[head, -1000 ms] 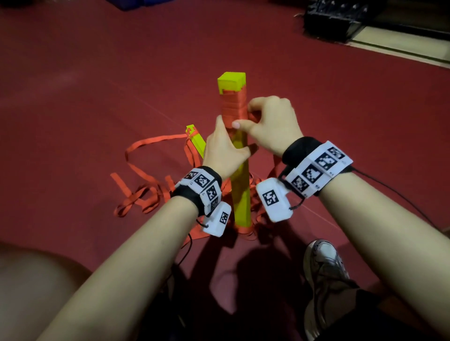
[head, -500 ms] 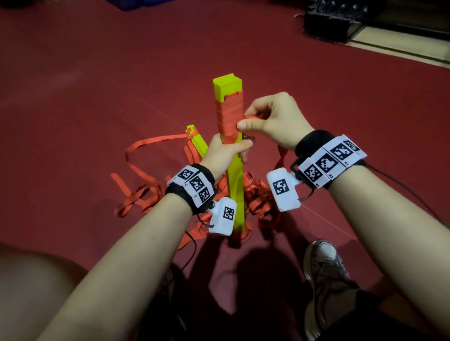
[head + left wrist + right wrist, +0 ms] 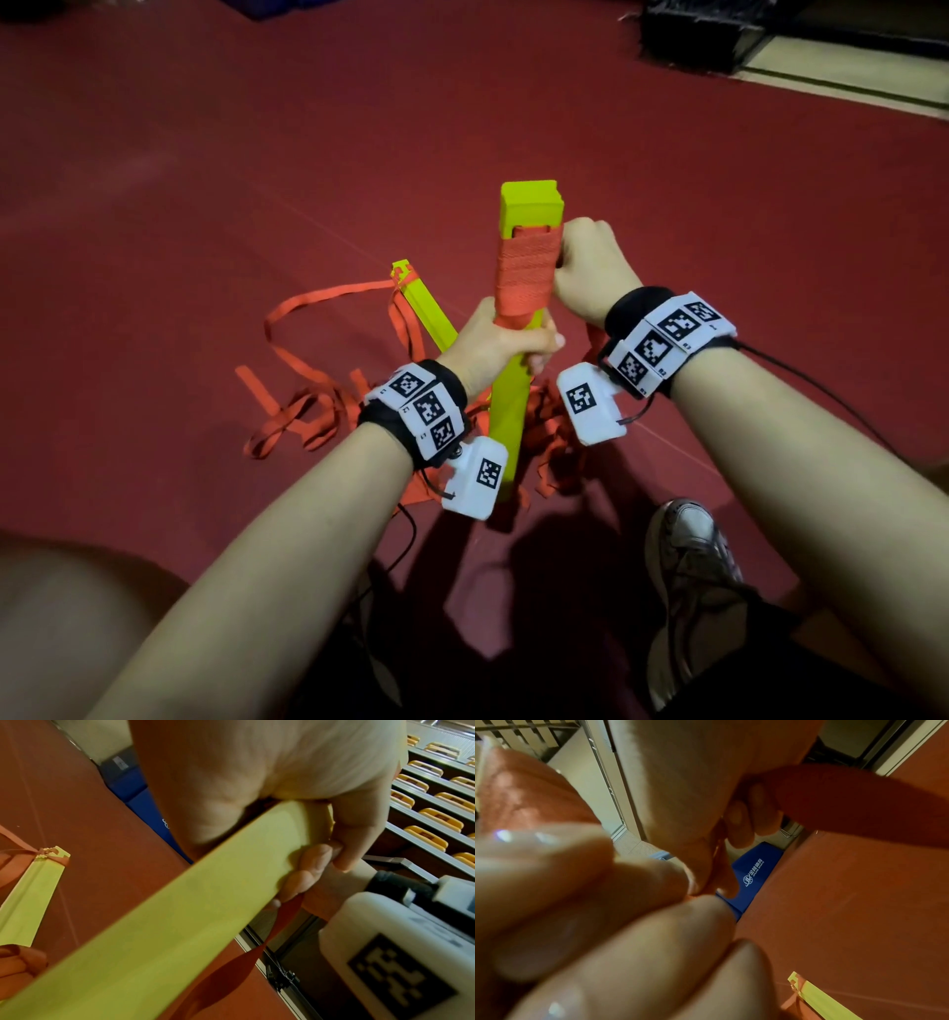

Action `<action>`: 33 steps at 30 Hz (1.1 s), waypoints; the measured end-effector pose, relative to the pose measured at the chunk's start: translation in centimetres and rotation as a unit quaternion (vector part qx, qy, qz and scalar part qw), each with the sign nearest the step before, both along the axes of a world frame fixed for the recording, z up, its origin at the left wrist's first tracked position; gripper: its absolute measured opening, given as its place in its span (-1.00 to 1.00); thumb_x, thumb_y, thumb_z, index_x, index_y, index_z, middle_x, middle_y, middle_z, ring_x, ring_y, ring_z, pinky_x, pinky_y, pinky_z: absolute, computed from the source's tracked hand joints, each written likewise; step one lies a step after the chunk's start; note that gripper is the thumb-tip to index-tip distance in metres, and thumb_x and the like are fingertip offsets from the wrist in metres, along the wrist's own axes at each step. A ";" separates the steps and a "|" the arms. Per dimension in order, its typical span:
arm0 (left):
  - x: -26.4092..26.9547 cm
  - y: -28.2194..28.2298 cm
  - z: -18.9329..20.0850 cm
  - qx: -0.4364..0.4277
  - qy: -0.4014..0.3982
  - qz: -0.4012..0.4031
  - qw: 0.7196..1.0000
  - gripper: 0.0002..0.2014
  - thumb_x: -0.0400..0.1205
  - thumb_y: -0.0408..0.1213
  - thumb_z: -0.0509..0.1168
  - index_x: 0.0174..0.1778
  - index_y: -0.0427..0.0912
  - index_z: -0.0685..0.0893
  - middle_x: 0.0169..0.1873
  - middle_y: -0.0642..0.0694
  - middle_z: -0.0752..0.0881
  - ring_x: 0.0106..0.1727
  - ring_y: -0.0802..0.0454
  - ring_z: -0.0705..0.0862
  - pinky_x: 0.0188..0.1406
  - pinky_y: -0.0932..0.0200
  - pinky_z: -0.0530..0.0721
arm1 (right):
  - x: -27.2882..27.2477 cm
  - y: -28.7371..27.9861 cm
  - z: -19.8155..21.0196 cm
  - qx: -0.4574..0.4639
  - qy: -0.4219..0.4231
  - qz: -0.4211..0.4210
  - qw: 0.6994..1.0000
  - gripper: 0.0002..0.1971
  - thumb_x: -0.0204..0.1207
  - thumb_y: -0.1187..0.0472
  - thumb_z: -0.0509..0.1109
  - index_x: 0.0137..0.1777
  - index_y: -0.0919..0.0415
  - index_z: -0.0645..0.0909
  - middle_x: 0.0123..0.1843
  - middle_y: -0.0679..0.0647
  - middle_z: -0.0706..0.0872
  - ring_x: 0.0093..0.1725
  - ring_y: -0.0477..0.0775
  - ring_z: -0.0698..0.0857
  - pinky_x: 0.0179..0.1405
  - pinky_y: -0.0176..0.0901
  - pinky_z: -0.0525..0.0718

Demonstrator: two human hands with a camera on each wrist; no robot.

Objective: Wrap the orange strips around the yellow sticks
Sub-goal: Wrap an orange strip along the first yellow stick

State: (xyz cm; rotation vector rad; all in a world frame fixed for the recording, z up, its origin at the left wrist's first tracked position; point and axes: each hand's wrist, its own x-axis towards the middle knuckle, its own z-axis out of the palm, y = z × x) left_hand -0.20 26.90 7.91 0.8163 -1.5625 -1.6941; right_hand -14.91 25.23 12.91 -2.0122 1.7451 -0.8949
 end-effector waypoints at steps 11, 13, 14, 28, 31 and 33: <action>0.7 -3.0 0.0 -0.011 -0.100 0.318 0.943 -0.82 0.35 -0.16 0.43 -0.51 -0.08 0.62 -0.61 0.04 0.60 -0.52 0.03 0.53 -0.34 0.11 0.53 | 1.6 0.1 1.9 -0.005 0.085 0.015 0.996 -0.82 0.40 -0.06 0.35 -0.21 0.00 0.71 -0.30 0.05 0.78 -0.10 0.29 0.74 0.01 0.13 0.72; 1.0 -3.2 0.4 -0.027 -0.134 0.357 0.924 -0.79 0.44 -0.09 0.49 -0.44 -0.07 0.68 -0.52 0.04 0.65 -0.43 0.02 0.55 -0.36 0.11 0.52 | 2.9 0.6 2.4 -0.014 0.115 0.030 0.993 -0.80 0.46 0.01 0.33 -0.07 0.05 0.73 -0.15 0.17 0.79 -0.02 0.38 0.72 0.00 0.10 0.71; 1.1 -3.1 0.6 -0.041 -0.152 0.366 0.917 -0.79 0.52 -0.12 0.49 -0.40 -0.09 0.69 -0.48 0.02 0.66 -0.40 0.01 0.55 -0.37 0.11 0.49 | 3.2 0.8 2.4 -0.017 0.119 0.035 0.992 -0.79 0.50 0.00 0.34 -0.04 0.06 0.73 -0.14 0.18 0.78 -0.02 0.38 0.72 -0.02 0.09 0.70; 1.2 -1.9 0.2 -0.041 -0.152 0.183 0.970 -0.44 0.24 0.00 0.52 0.08 -0.08 0.47 -0.10 0.01 0.64 -0.01 0.02 0.66 -0.01 0.00 0.62 | 2.1 0.2 0.4 -0.003 0.038 -0.022 0.999 -0.53 0.39 -0.29 0.39 -0.19 0.16 0.71 -0.36 0.10 0.71 -0.23 0.30 0.68 -0.17 0.13 0.67; 2.6 -2.5 0.8 0.001 -0.071 0.128 0.989 -0.81 0.53 -0.27 0.47 0.00 -0.14 0.63 -0.27 0.05 0.71 -0.18 0.17 0.71 -0.12 0.27 0.63 | 0.2 -0.1 0.5 0.006 -0.006 -0.023 1.000 -0.53 0.37 -0.27 0.48 -0.32 0.20 0.68 -0.41 0.12 0.73 -0.34 0.12 0.65 -0.20 0.08 0.65; 3.5 -2.9 0.7 -0.046 -0.096 0.131 0.986 -0.89 0.67 -0.46 0.39 0.07 -0.21 0.70 -0.18 -0.01 0.79 -0.15 0.21 0.75 -0.10 0.36 0.66 | -0.3 0.0 0.6 0.006 -0.034 -0.026 0.999 -0.56 0.40 -0.15 0.59 -0.38 0.23 0.66 -0.46 0.14 0.70 -0.41 0.06 0.54 -0.25 0.00 0.55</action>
